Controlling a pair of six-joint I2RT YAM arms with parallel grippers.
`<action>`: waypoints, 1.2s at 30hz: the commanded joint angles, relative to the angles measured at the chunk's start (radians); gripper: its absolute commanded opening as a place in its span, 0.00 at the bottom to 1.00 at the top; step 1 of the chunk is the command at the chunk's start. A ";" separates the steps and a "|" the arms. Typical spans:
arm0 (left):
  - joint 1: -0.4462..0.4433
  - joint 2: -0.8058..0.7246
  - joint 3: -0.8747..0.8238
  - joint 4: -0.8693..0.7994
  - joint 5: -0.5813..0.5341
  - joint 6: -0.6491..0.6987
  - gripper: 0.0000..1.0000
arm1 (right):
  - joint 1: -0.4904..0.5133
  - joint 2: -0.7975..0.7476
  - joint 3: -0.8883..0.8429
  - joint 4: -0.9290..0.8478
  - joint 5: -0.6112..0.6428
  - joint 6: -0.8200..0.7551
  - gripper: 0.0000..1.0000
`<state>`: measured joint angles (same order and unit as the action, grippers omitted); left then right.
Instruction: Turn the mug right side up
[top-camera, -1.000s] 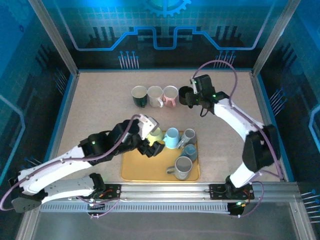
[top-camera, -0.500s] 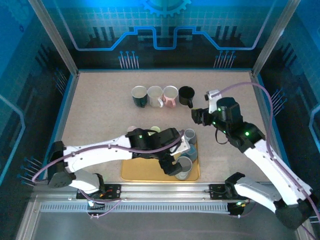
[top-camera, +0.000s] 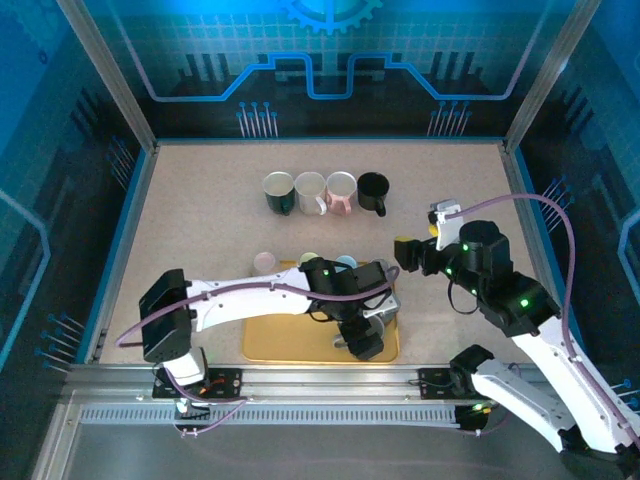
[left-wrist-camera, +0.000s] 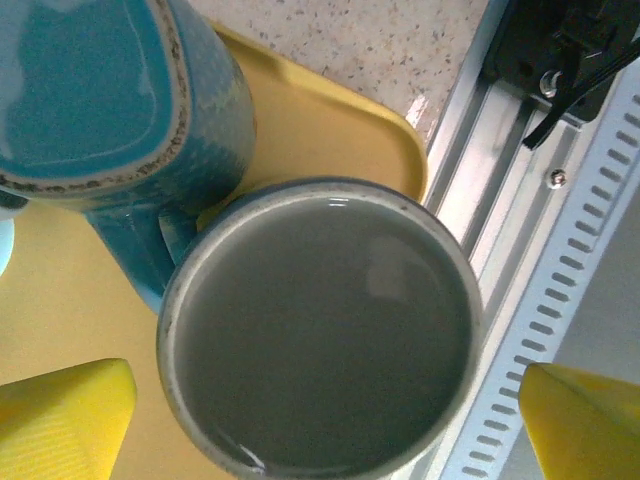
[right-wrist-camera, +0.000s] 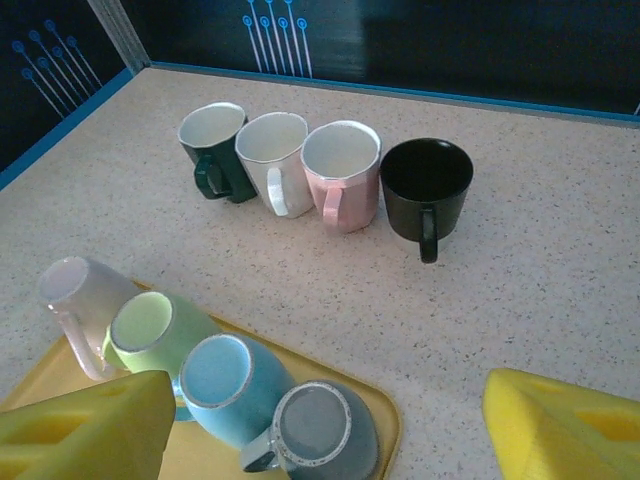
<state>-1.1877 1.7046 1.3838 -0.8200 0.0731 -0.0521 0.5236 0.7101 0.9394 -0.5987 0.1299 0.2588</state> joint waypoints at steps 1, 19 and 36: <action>-0.005 0.017 0.046 -0.027 -0.006 -0.017 0.99 | 0.006 -0.021 -0.013 -0.018 -0.029 0.001 0.83; -0.010 0.138 0.054 -0.025 -0.070 -0.003 0.98 | 0.007 -0.020 -0.043 -0.001 -0.056 -0.005 0.83; -0.012 -0.074 -0.030 -0.009 -0.088 -0.020 0.56 | 0.006 -0.033 -0.038 -0.007 -0.085 0.020 0.79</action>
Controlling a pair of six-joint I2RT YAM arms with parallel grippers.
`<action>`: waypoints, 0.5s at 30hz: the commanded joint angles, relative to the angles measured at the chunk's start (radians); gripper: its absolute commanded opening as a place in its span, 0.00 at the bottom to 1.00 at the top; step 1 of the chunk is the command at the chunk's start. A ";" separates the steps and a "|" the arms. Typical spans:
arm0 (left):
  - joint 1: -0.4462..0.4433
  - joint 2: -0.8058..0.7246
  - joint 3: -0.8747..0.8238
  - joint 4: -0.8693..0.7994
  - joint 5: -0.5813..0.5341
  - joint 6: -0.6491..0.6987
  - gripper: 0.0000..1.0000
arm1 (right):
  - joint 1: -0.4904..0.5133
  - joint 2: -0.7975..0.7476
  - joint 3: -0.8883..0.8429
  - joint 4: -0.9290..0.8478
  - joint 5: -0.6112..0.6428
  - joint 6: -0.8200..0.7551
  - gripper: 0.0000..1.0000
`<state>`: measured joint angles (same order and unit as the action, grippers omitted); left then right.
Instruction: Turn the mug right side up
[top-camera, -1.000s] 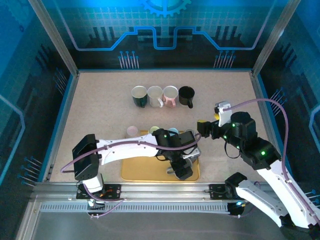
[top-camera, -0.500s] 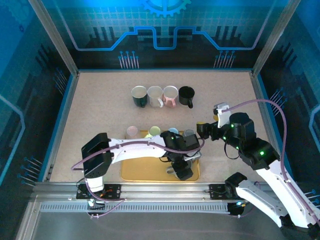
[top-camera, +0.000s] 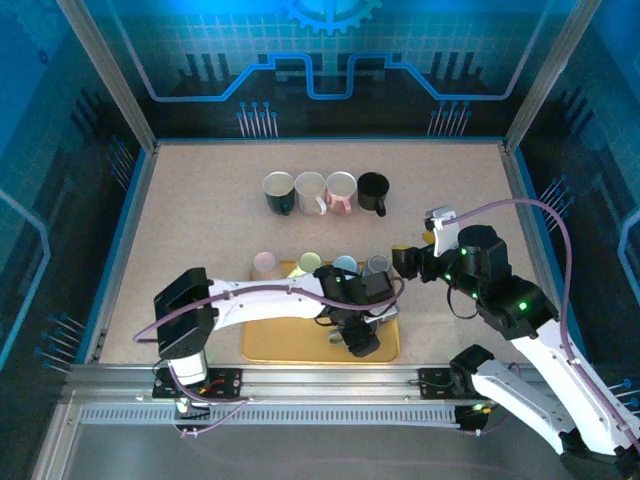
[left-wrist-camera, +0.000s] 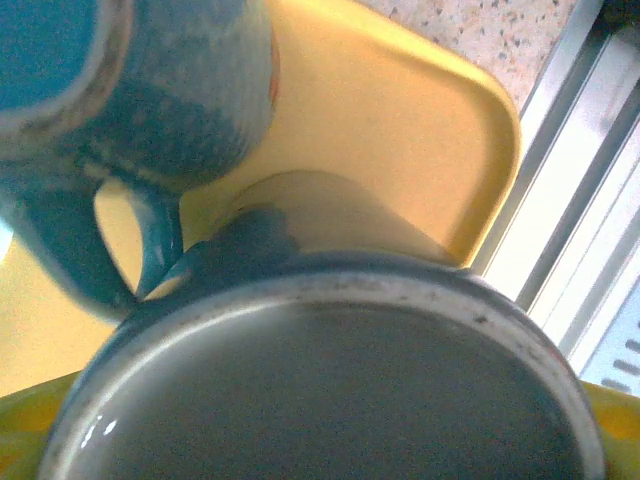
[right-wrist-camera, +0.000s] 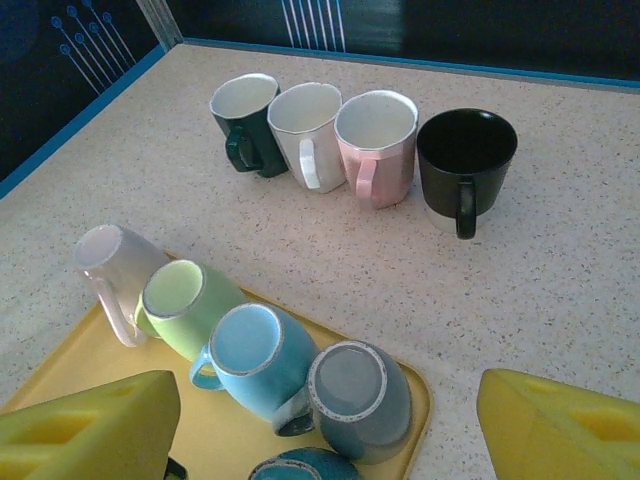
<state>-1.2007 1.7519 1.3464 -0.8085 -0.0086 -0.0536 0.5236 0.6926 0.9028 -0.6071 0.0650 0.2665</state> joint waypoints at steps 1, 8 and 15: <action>0.001 -0.157 0.012 -0.028 -0.009 -0.017 0.56 | 0.006 -0.019 0.002 0.000 -0.021 0.013 0.79; 0.036 -0.461 -0.040 0.122 0.045 -0.085 0.55 | 0.003 -0.012 0.029 0.004 -0.059 0.037 0.78; 0.243 -0.851 -0.476 0.880 0.170 -0.461 0.49 | 0.000 0.020 0.022 0.091 -0.169 0.117 0.76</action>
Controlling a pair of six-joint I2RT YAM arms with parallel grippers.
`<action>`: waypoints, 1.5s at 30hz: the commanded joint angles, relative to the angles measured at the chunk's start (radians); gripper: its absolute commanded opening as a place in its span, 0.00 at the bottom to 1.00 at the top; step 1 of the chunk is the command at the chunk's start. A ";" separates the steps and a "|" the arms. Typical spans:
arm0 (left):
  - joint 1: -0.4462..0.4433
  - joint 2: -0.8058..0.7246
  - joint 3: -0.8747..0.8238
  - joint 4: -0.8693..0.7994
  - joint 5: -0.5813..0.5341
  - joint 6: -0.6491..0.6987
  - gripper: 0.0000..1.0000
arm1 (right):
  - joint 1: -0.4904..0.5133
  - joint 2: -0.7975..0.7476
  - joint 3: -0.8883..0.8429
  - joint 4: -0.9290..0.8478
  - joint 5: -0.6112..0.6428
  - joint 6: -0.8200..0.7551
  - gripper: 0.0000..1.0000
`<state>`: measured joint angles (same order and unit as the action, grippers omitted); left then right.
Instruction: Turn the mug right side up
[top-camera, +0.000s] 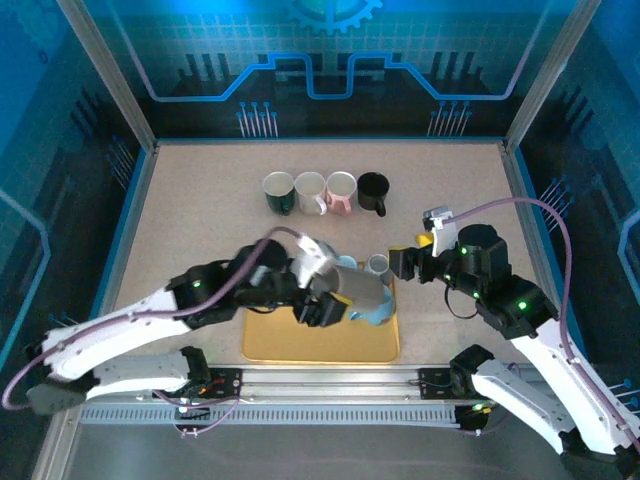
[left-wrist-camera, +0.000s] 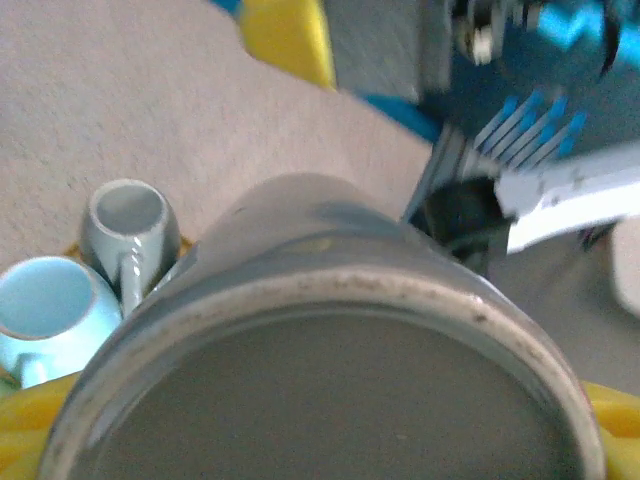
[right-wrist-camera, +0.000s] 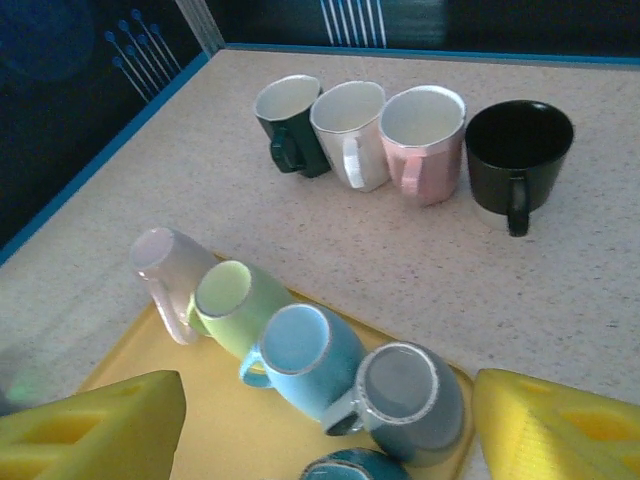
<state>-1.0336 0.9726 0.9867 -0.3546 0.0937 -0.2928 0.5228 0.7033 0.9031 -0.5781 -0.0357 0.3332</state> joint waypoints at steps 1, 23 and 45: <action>0.120 -0.106 -0.183 0.541 0.093 -0.291 0.49 | 0.001 0.018 0.018 0.078 -0.087 0.061 0.75; 0.260 -0.174 -0.453 1.251 0.037 -0.588 0.46 | 0.004 0.088 -0.361 0.998 -0.565 0.471 0.77; 0.260 -0.143 -0.481 1.192 0.133 -0.621 0.63 | 0.118 0.228 -0.342 1.328 -0.613 0.615 0.07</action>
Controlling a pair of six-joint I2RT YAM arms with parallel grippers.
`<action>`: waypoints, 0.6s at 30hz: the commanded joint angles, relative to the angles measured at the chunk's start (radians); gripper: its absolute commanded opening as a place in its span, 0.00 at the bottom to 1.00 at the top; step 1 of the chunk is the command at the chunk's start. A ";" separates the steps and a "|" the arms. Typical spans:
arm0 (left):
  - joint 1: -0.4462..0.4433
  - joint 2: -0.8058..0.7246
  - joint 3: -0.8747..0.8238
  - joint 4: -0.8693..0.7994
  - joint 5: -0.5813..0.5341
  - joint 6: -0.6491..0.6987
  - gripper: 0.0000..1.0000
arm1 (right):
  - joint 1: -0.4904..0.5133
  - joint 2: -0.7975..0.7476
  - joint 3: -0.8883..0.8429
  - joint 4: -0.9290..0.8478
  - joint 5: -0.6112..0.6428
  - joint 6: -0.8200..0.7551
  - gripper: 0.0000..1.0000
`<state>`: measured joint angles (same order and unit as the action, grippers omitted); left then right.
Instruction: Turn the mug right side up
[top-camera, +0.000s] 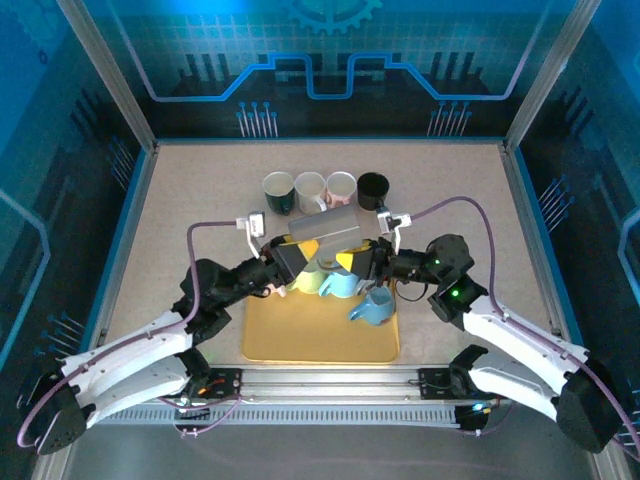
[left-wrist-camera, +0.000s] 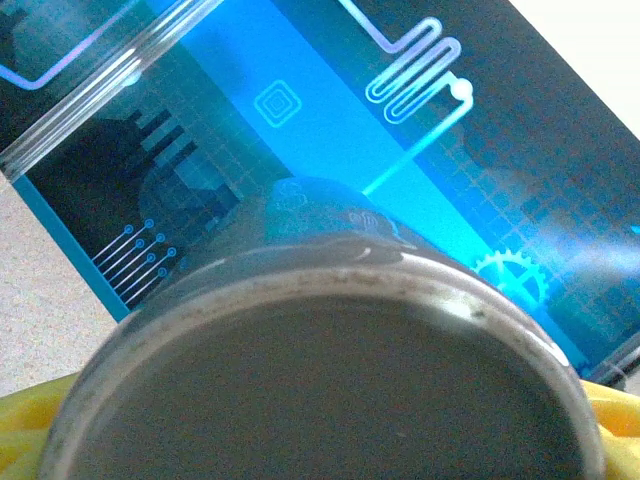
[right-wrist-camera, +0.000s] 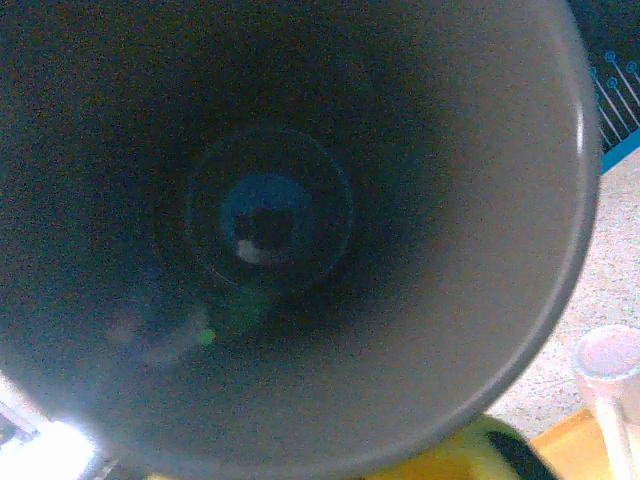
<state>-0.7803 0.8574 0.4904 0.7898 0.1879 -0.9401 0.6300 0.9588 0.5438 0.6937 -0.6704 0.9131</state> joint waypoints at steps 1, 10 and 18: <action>0.006 -0.045 0.009 0.020 0.038 0.028 0.68 | 0.011 -0.040 0.020 0.030 0.025 0.028 0.02; 0.009 -0.266 0.025 -0.503 -0.079 0.154 0.99 | 0.007 -0.204 0.101 -0.497 0.132 -0.222 0.00; 0.008 -0.315 0.253 -1.128 -0.241 0.441 0.99 | -0.001 -0.245 0.319 -1.044 0.382 -0.518 0.00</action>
<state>-0.7788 0.5171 0.6376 -0.0357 0.0311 -0.6708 0.6353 0.7406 0.7506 -0.1799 -0.4171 0.5583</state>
